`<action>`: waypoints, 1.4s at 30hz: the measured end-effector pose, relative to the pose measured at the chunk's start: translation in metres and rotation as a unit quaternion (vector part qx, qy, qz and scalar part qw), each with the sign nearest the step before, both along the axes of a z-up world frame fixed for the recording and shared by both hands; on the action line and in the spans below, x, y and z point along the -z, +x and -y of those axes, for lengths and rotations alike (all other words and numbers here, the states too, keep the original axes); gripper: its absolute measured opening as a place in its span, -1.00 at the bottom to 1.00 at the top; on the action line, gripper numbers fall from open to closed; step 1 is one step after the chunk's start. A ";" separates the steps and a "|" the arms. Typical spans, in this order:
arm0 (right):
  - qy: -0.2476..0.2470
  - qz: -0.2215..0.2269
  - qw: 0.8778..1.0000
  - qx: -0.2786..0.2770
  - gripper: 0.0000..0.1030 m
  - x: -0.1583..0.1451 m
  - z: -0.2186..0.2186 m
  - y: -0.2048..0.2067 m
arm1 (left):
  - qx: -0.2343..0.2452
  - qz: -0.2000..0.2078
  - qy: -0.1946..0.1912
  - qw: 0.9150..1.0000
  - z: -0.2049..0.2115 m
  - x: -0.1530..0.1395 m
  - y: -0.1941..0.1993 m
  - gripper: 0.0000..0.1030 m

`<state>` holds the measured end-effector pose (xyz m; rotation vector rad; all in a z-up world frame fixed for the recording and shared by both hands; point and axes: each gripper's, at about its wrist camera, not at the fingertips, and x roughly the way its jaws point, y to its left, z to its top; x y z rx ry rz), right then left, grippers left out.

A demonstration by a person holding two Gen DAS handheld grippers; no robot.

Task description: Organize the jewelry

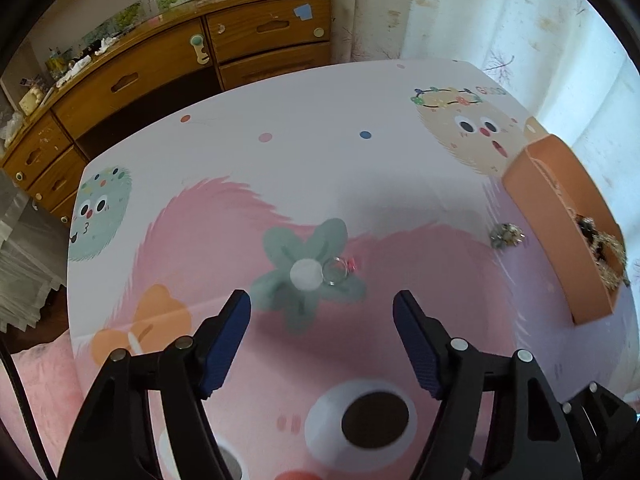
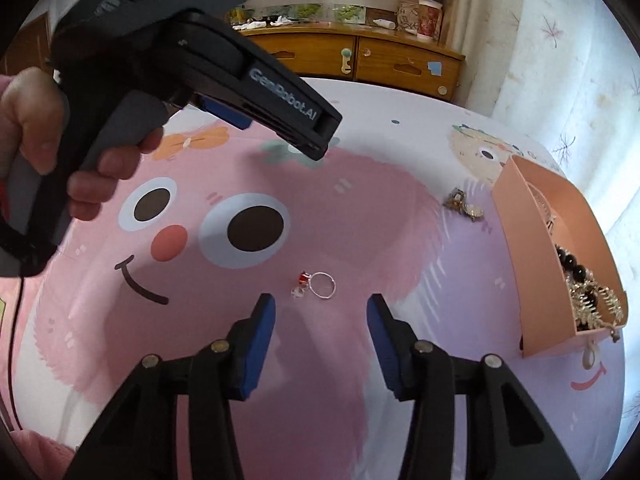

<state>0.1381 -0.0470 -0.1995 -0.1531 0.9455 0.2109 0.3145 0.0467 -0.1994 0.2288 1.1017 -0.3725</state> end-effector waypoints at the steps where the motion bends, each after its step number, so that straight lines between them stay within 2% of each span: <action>1: 0.005 0.000 1.000 0.000 -0.07 0.001 0.001 0.000 | -0.002 0.001 0.003 1.000 0.001 0.002 0.002 0.30; 2: 0.011 -0.002 1.000 0.000 -0.08 0.002 0.003 0.001 | -0.003 0.001 0.004 1.000 0.003 0.004 0.004 0.14; 4: 0.023 -0.008 1.000 -0.003 -0.08 0.004 0.004 0.003 | -0.004 -0.001 0.002 1.000 0.006 0.007 0.010 0.08; 9: 0.019 -0.007 0.999 -0.034 -0.08 0.006 -0.002 0.008 | 0.004 0.005 0.009 1.000 0.011 0.011 0.016 0.06; 11: 0.016 -0.006 0.999 -0.045 -0.08 0.007 -0.005 0.012 | 0.006 -0.003 0.006 1.000 0.012 0.015 0.019 -0.22; 14: 0.012 -0.008 0.998 -0.054 -0.08 0.007 -0.009 0.017 | 0.001 -0.002 -0.005 1.000 0.010 0.016 0.023 -0.26; 16: 0.003 -0.005 0.998 -0.065 -0.23 0.008 -0.012 0.017 | -0.003 -0.002 -0.009 1.000 0.009 0.016 0.024 -0.29; 17: 0.004 -0.003 0.997 -0.073 -0.27 0.007 -0.012 0.017 | -0.005 0.000 -0.010 1.000 0.010 0.017 0.025 -0.36; 20: 0.005 -0.006 0.997 -0.082 -0.57 0.007 -0.012 0.019 | -0.001 0.003 -0.013 1.000 0.012 0.016 0.025 -0.63; 28: 0.021 -0.025 0.996 -0.086 -0.61 0.005 -0.008 0.026 | -0.011 -0.003 -0.014 1.000 0.011 0.016 0.022 -0.66; 29: 0.025 -0.029 0.996 -0.083 -0.61 0.004 -0.006 0.028 | -0.009 -0.001 -0.011 1.000 0.011 0.015 0.020 -0.87; 31: 0.033 -0.036 0.996 -0.081 -0.63 0.004 -0.003 0.030 | -0.003 -0.003 -0.007 1.000 0.012 0.012 0.016 -0.90; 33: 0.036 -0.043 0.995 -0.080 -0.66 0.003 0.000 0.030 | 0.000 -0.005 -0.008 1.000 0.011 0.009 0.012 -0.90; 34: 0.036 -0.042 0.995 -0.082 -0.82 0.002 0.000 0.029 | 0.001 -0.005 -0.009 1.000 0.010 0.008 0.010 -0.90; 38: 0.024 -0.042 0.995 -0.084 -0.84 -0.002 0.005 0.025 | -0.003 -0.009 -0.009 1.000 0.003 0.006 0.001 -0.90; 42: 0.034 -0.041 0.996 -0.073 -0.85 -0.007 0.012 0.018 | -0.006 -0.005 -0.015 1.000 -0.005 -0.002 -0.009 -0.90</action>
